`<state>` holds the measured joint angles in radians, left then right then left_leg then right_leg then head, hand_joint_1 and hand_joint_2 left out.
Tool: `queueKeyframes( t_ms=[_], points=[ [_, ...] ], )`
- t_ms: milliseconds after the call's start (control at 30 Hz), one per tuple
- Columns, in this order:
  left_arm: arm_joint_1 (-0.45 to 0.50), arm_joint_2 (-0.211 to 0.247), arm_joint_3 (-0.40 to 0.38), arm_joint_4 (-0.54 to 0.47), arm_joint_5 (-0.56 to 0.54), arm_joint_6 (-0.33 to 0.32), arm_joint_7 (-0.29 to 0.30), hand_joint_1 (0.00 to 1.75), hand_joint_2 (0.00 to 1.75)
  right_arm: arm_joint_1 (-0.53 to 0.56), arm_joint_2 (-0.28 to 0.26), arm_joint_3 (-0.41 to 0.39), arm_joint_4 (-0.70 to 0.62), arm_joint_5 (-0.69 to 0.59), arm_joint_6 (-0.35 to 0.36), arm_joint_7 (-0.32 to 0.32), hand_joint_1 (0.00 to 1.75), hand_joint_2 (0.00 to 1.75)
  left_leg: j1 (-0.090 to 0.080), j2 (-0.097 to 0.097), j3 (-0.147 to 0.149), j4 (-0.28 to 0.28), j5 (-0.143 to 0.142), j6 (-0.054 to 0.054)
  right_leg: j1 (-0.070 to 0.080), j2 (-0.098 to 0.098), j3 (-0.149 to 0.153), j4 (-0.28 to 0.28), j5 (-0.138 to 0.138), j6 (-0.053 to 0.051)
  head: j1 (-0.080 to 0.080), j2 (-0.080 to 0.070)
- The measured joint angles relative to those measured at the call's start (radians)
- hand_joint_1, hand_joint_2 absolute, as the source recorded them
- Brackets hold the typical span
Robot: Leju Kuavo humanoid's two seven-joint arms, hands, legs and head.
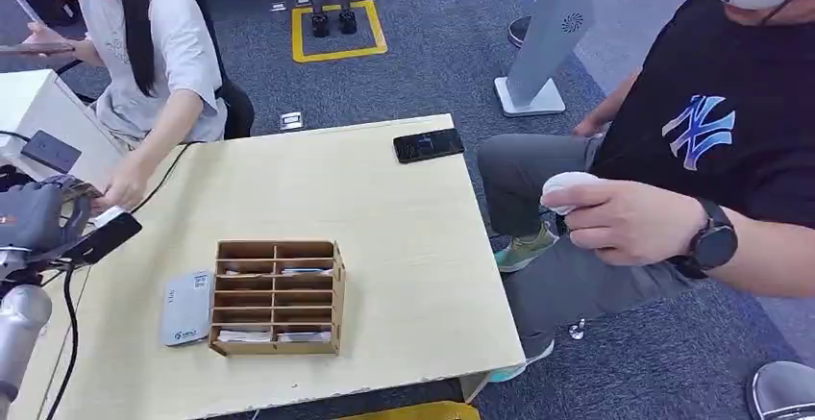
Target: Pass the card to the sensor for recognition and then transmit it.
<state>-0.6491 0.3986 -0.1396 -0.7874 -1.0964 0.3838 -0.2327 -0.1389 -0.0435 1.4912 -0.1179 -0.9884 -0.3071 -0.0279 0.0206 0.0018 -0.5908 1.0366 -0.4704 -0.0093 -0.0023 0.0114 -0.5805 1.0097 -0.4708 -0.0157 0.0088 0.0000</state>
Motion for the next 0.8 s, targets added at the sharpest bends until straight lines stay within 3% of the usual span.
queueKeyframes(
  t_ms=[33, 67, 100, 133, 167, 400, 633, 800],
  points=[
    [0.000, -0.002, 0.000, 0.004, 0.000, 0.000, 0.000, 1.75, 1.75, 0.000, 0.000, 0.000, 0.000, -0.004, 0.000, 0.000, 0.00, 0.00, 0.000, 0.000, 0.000, 0.000, 0.000, 0.000, 0.000, 0.000, 0.000, 0.000, 0.000, 0.000, 0.000, 0.000],
    [0.000, -0.003, 0.000, 0.008, 0.000, 0.001, -0.001, 1.75, 1.75, 0.001, 0.000, 0.000, 0.000, -0.008, 0.000, 0.000, 0.00, 1.75, 0.000, 0.000, 0.000, 0.000, 0.000, 0.000, 0.000, 0.000, 0.000, 0.000, 0.000, 0.000, 0.000, 0.000],
    [0.000, -0.003, 0.000, 0.010, 0.000, 0.002, -0.001, 0.73, 1.75, 0.001, 0.000, 0.000, 0.000, -0.010, 0.000, 0.000, 0.00, 1.75, 0.000, 0.000, 0.000, 0.000, 0.000, 0.000, 0.000, 0.000, 0.000, 0.000, 0.000, 0.000, 0.000, 0.000],
    [0.000, -0.003, 0.000, 0.014, 0.000, 0.003, -0.001, 0.73, 1.75, 0.001, 0.000, 0.001, 0.000, -0.011, 0.000, 0.000, 0.00, 1.75, 0.000, 0.000, 0.000, 0.000, 0.000, 0.000, 0.000, 0.000, 0.000, 0.000, 0.000, 0.000, 0.000, 0.000],
    [0.000, -0.003, 0.000, 0.016, 0.001, 0.003, -0.001, 0.00, 1.75, 0.001, 0.000, 0.001, 0.000, -0.011, 0.000, 0.000, 0.00, 1.75, 0.000, 0.000, 0.000, 0.000, 0.000, 0.000, 0.000, 0.000, 0.000, 0.000, 0.000, 0.000, 0.000, 0.000],
    [0.037, 0.008, 0.000, 0.009, 0.058, 0.056, -0.043, 0.00, 1.75, 0.003, 0.000, 0.003, 0.000, -0.015, 0.001, 0.004, 0.00, 1.75, 0.000, 0.001, -0.001, 0.000, 0.000, 0.000, 0.000, 0.001, 0.000, 0.000, 0.000, 0.000, 0.000, 0.000],
    [0.093, 0.029, 0.002, -0.009, 0.076, 0.070, -0.048, 0.00, 1.75, 0.006, 0.000, 0.003, 0.000, -0.026, -0.001, 0.004, 0.00, 1.75, 0.000, -0.001, -0.002, -0.001, 0.000, 0.000, 0.000, -0.001, 0.000, 0.001, 0.000, 0.000, 0.000, 0.000],
    [0.230, 0.083, 0.086, -0.092, 0.175, 0.125, -0.058, 0.00, 1.75, 0.013, 0.000, 0.003, 0.000, -0.052, -0.011, 0.005, 0.00, 1.75, 0.000, 0.005, 0.000, -0.001, -0.002, -0.001, 0.000, 0.006, -0.001, 0.001, -0.001, -0.001, 0.000, 0.000]
  ],
)
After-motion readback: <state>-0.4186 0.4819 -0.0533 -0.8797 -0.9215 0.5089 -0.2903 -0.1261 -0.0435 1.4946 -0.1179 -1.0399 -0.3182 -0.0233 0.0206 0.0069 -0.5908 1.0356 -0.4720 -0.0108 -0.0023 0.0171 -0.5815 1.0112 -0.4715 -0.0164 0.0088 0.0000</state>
